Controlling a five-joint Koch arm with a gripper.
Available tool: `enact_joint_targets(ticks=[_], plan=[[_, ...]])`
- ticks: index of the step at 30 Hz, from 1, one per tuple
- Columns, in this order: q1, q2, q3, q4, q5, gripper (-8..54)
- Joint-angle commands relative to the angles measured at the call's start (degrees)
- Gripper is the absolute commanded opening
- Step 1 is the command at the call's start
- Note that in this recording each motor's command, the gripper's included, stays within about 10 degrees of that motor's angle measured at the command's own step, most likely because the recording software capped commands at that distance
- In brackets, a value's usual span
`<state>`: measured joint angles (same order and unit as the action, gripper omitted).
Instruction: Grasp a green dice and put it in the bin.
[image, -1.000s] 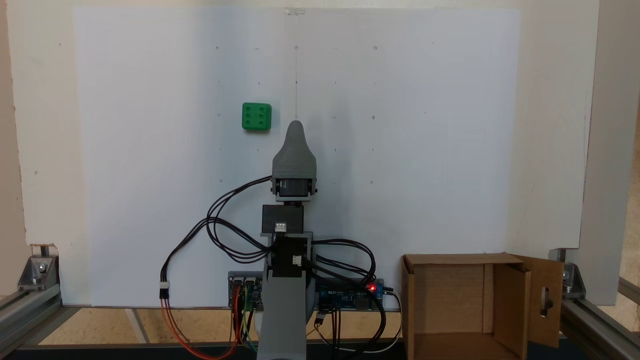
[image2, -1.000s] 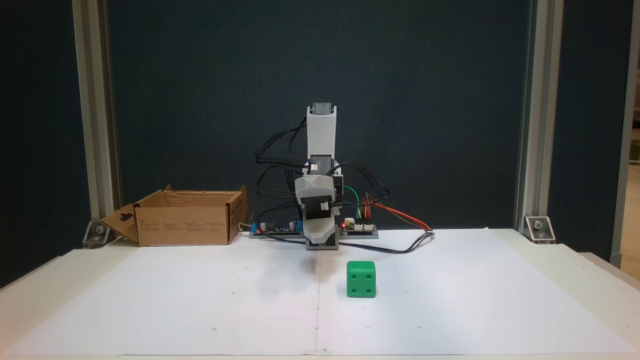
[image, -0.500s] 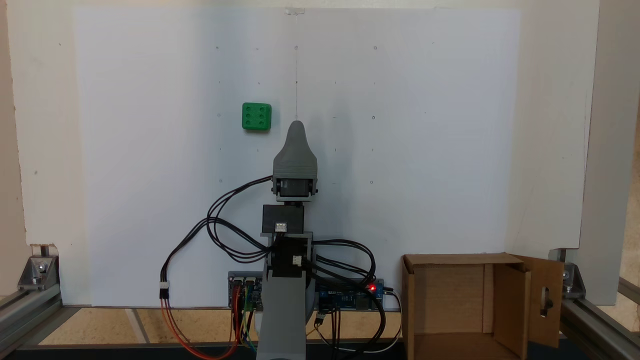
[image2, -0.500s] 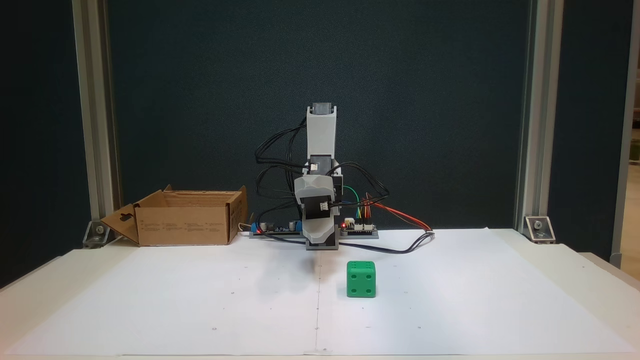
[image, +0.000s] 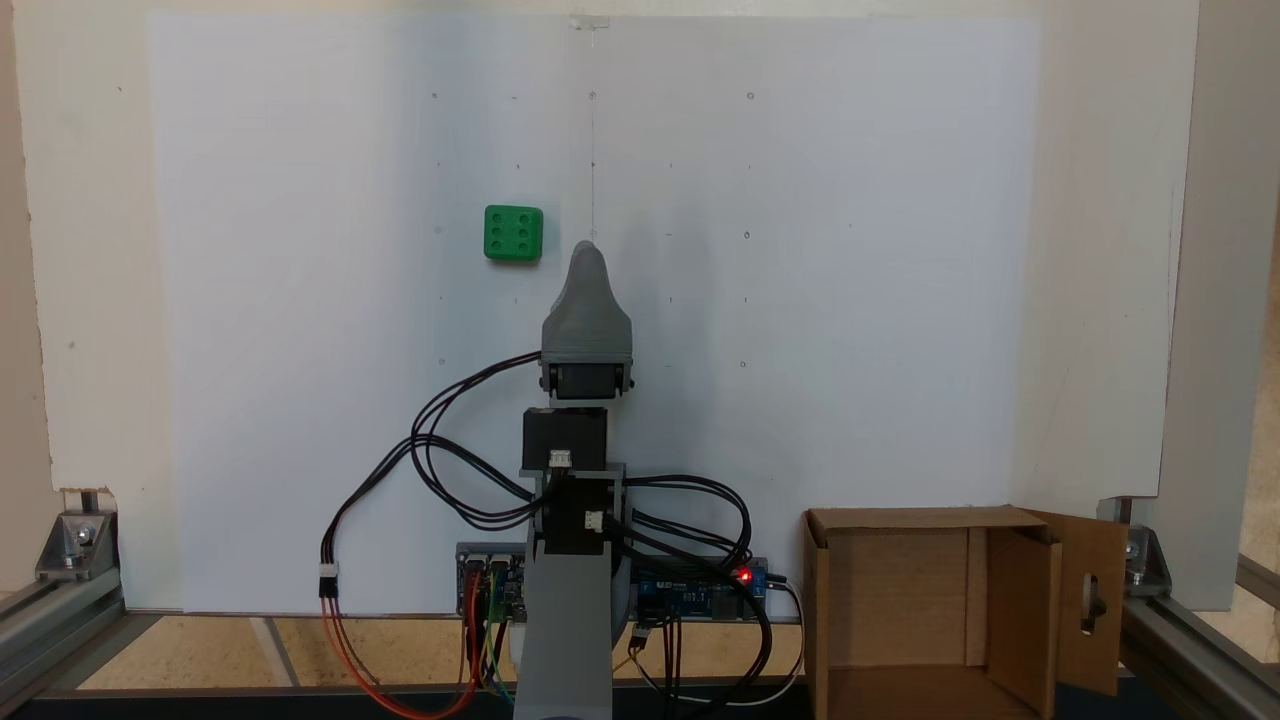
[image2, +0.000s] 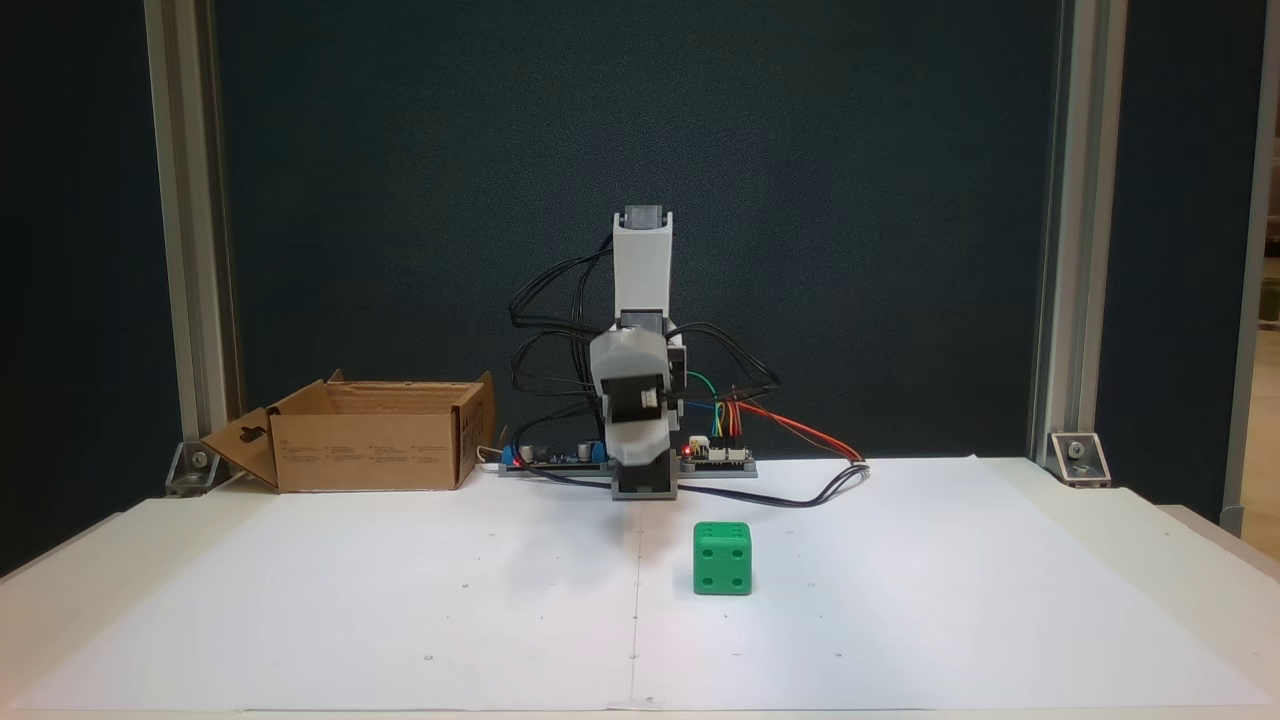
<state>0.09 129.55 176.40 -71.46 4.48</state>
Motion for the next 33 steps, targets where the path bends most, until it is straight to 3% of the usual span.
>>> enact_joint_targets(ticks=[1,20,33], plan=[[0.1,6.2,2.7,-5.6,1.2,44.4],[0.2,6.1,0.7,-3.3,0.9,44.1],[-0.9,6.0,-42.2,48.8,2.1,42.7]])
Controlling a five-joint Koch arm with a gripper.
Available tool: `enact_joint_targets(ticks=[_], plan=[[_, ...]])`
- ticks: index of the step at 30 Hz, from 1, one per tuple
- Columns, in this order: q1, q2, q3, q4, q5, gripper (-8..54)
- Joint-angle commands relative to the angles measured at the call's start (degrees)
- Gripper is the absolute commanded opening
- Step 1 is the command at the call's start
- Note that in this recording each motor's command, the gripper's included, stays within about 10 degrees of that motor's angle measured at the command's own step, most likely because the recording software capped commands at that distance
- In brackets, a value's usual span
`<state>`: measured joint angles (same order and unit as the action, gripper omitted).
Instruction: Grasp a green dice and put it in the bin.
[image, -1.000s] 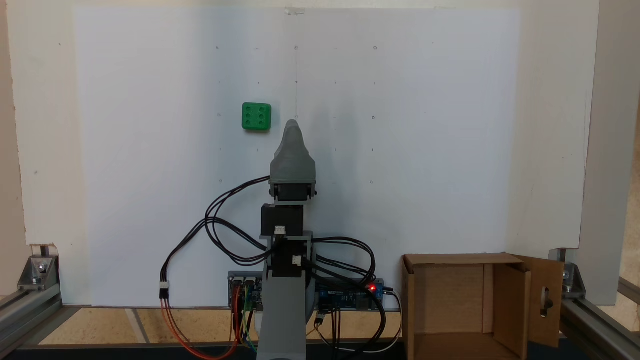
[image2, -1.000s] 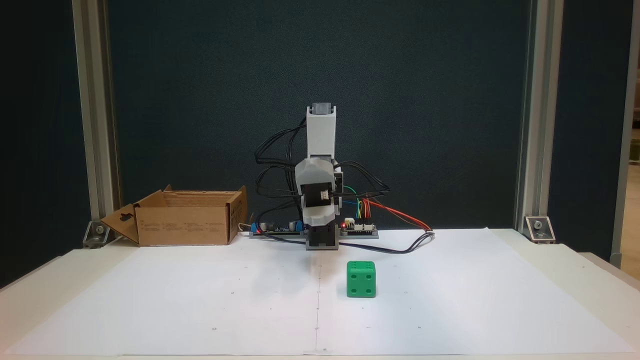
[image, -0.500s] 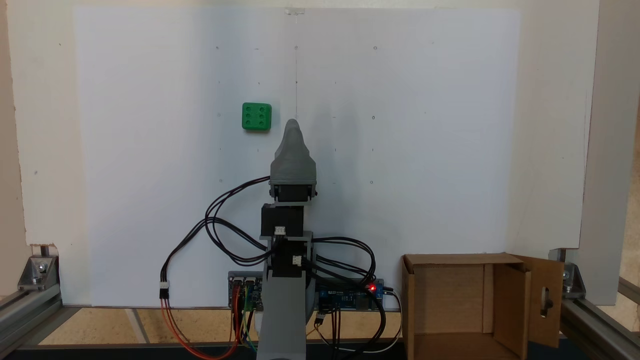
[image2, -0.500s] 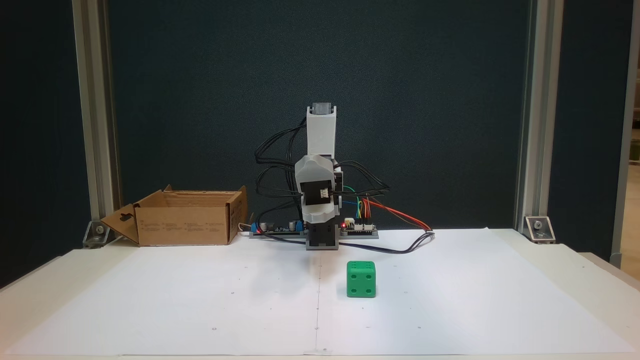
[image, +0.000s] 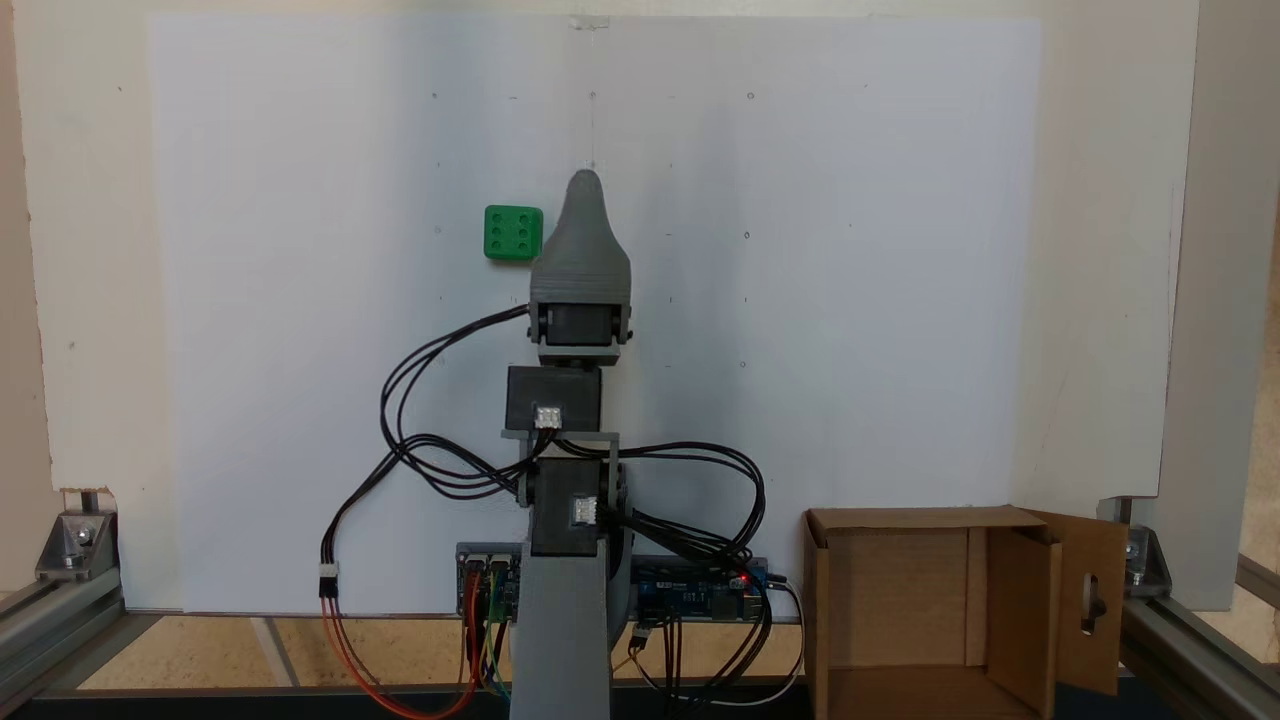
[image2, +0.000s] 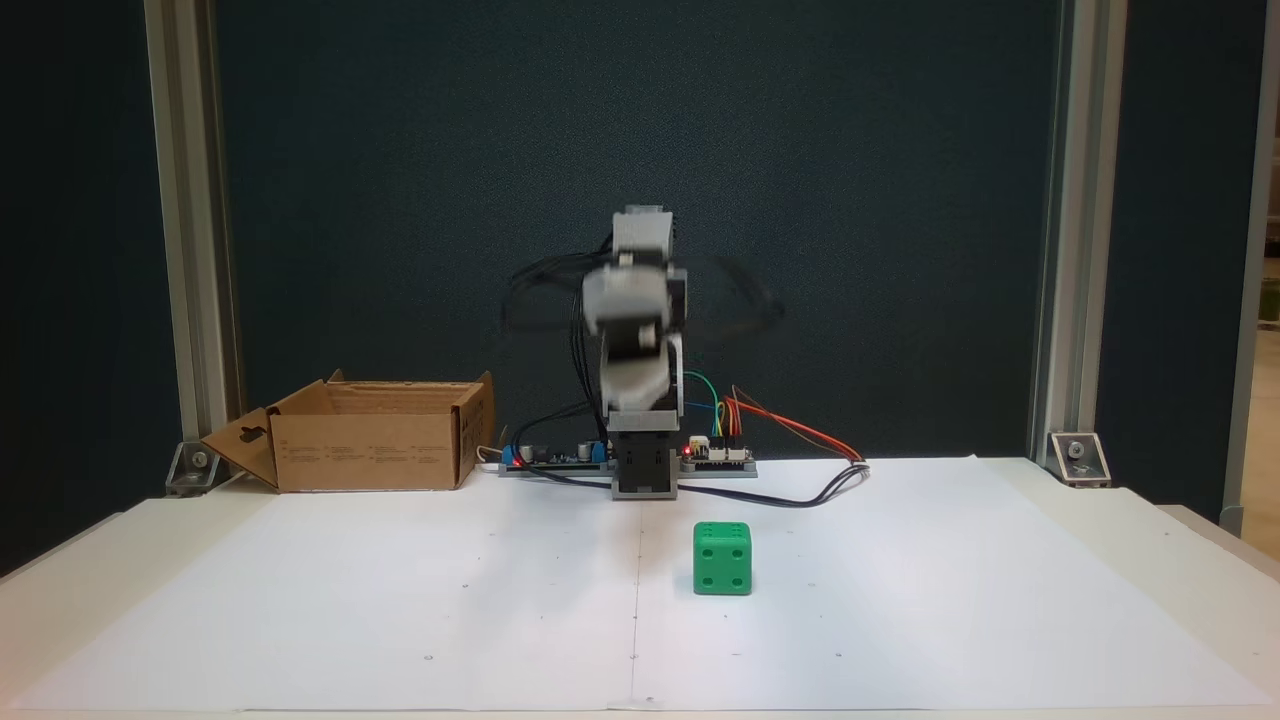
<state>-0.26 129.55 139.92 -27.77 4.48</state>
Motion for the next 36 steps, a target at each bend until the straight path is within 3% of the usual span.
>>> enact_joint_targets(ticks=[1,12,20,28,36], plan=[[-1.1,6.0,-9.1,8.9,2.9,42.7],[-7.5,0.8,-26.4,50.9,8.1,42.7],[-7.1,-16.1,-48.7,80.3,11.9,44.2],[-9.7,-31.3,-60.2,106.8,16.1,44.3],[-11.8,-35.4,-60.2,102.0,17.8,44.5]])
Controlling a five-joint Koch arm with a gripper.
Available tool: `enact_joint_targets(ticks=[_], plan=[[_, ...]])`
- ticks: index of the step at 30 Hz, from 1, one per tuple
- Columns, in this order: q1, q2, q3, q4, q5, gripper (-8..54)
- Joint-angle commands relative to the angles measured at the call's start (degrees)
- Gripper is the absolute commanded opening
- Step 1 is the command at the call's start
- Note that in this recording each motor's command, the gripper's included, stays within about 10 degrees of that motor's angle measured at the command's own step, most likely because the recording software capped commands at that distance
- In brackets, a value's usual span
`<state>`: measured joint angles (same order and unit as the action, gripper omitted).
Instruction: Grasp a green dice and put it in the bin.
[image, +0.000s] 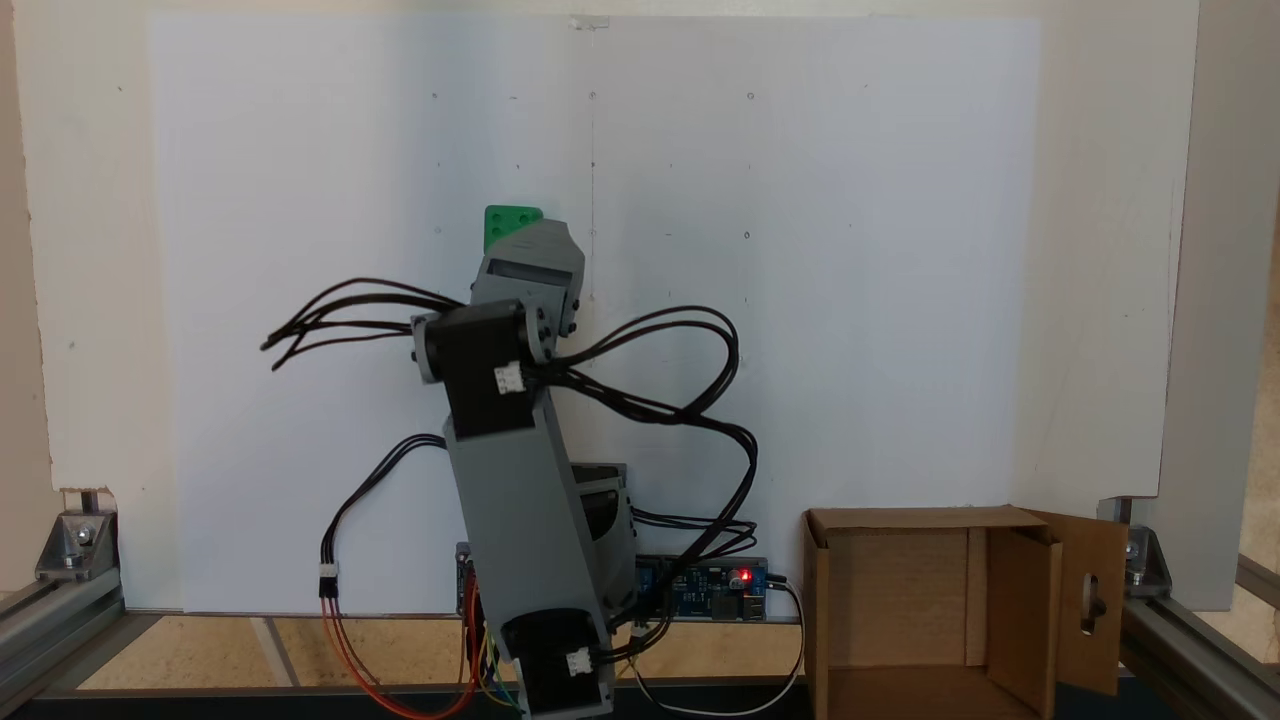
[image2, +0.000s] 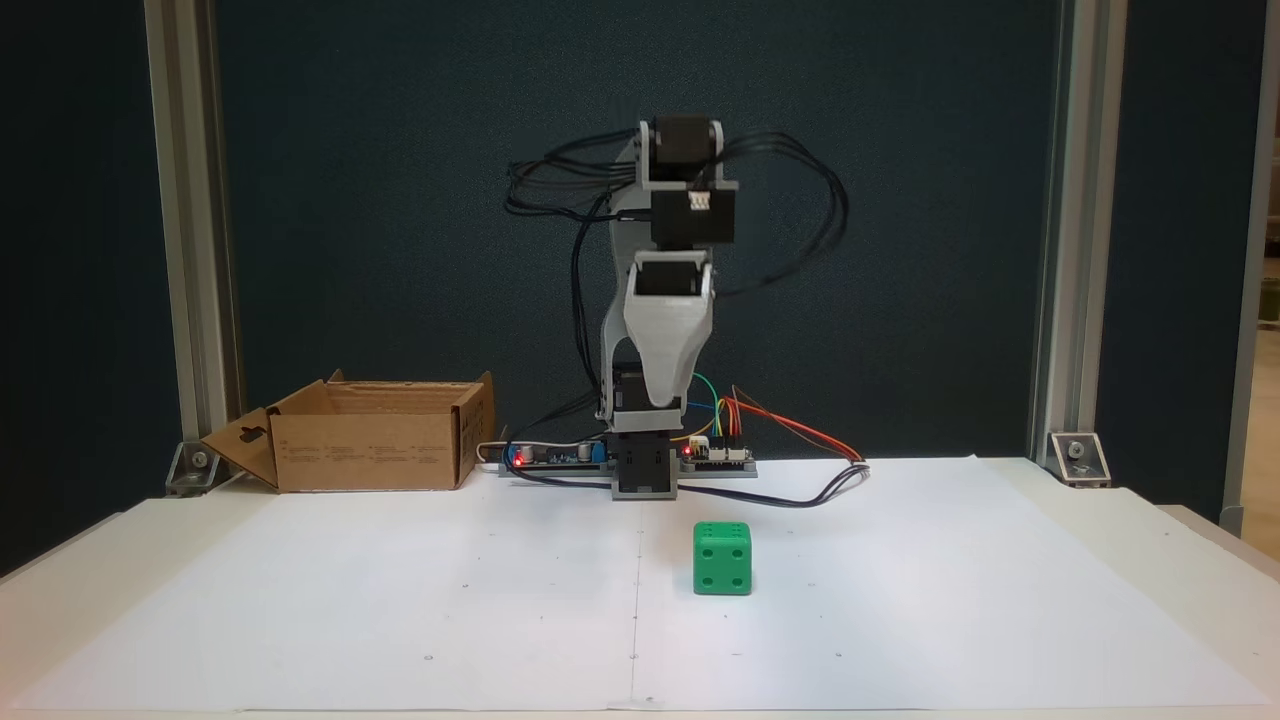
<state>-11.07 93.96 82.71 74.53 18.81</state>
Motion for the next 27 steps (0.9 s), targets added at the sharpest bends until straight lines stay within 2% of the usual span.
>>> enact_joint_targets(ticks=[1,23,27], plan=[[-1.3,0.0,-3.0,-0.8,3.5,44.4],[-2.8,-9.6,-2.5,-11.8,3.6,47.0],[-4.2,-9.6,-1.2,-13.2,7.6,46.1]])
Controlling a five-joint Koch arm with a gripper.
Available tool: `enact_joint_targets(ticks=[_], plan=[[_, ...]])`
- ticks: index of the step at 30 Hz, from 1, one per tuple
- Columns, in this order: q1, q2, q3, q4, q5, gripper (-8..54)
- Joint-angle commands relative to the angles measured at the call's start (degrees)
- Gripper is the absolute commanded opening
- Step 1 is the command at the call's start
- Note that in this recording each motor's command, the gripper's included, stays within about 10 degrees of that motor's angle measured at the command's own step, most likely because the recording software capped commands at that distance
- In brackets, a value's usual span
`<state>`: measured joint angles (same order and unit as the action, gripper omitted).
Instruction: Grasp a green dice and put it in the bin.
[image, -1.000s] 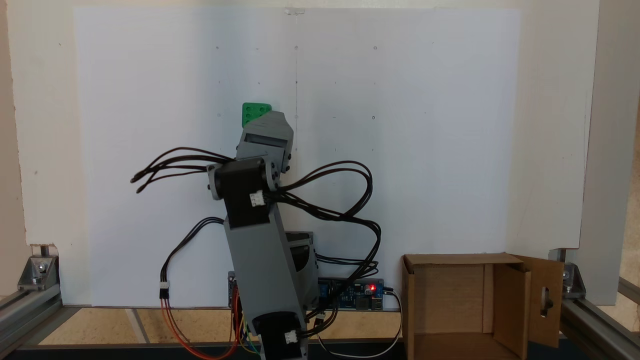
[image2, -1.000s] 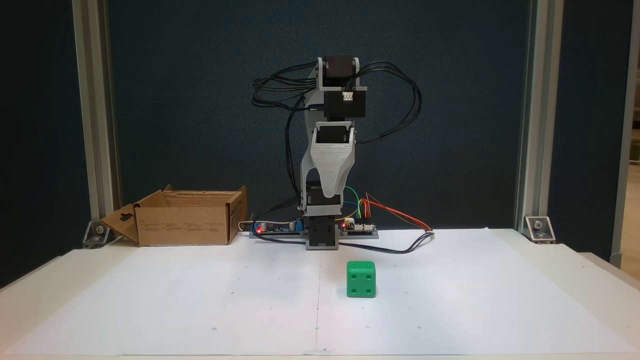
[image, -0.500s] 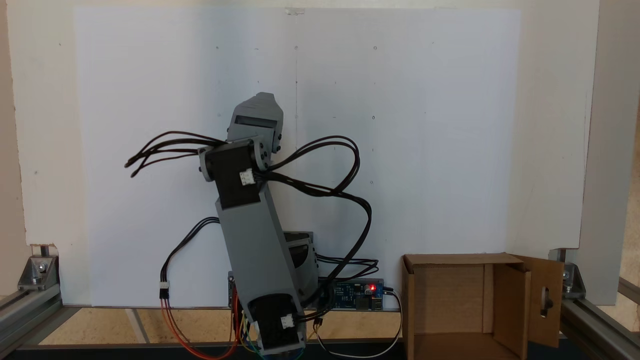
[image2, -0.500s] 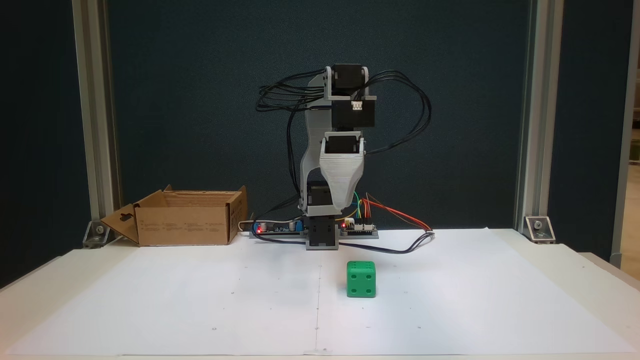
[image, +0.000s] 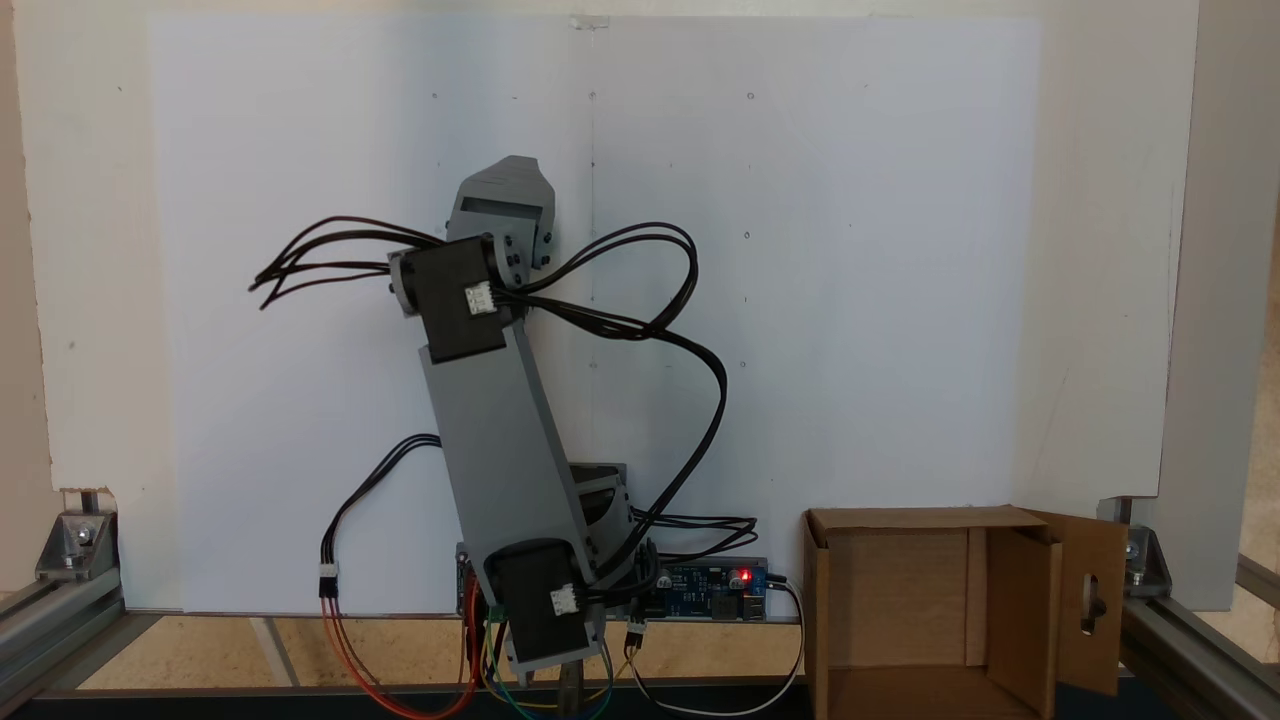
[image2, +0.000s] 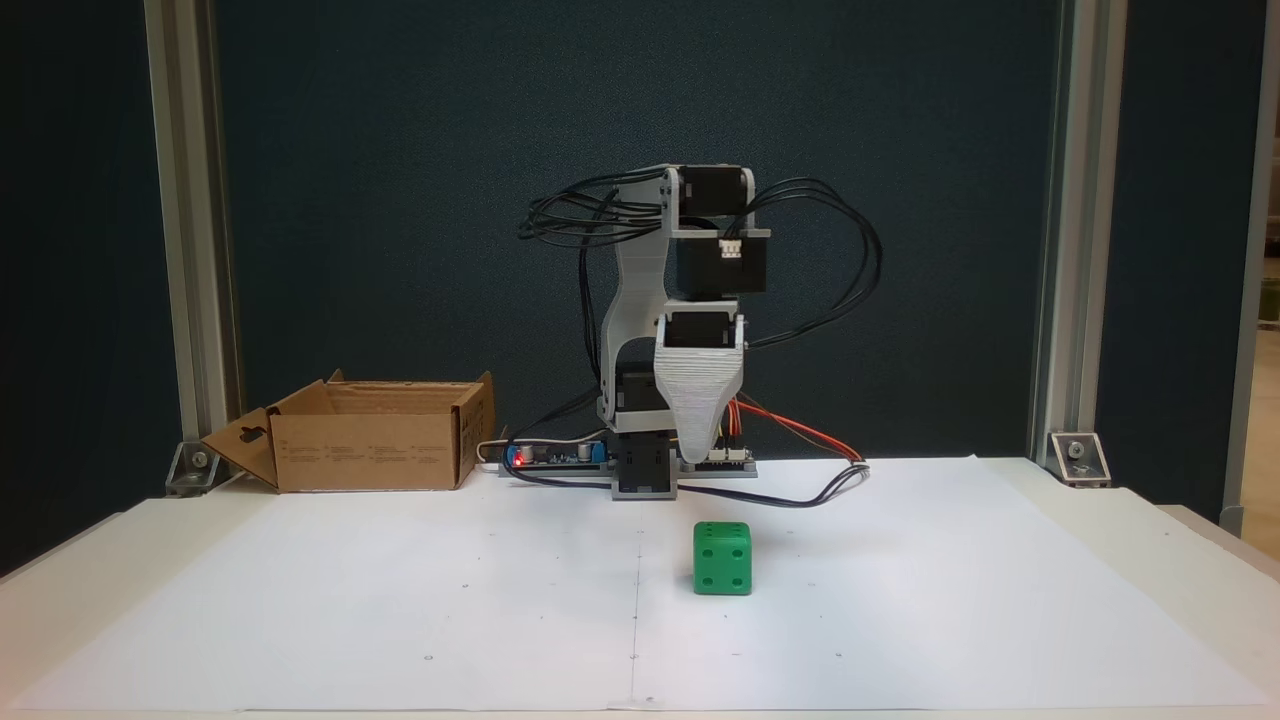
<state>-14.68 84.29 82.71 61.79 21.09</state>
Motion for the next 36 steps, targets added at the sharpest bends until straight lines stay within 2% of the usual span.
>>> enact_joint_targets(ticks=[1,17,36], plan=[[-1.0,0.1,-1.1,-0.4,6.0,45.8],[-1.9,-0.1,7.6,-10.1,6.9,44.4],[-4.0,-1.4,12.2,-16.6,-2.7,44.3]])
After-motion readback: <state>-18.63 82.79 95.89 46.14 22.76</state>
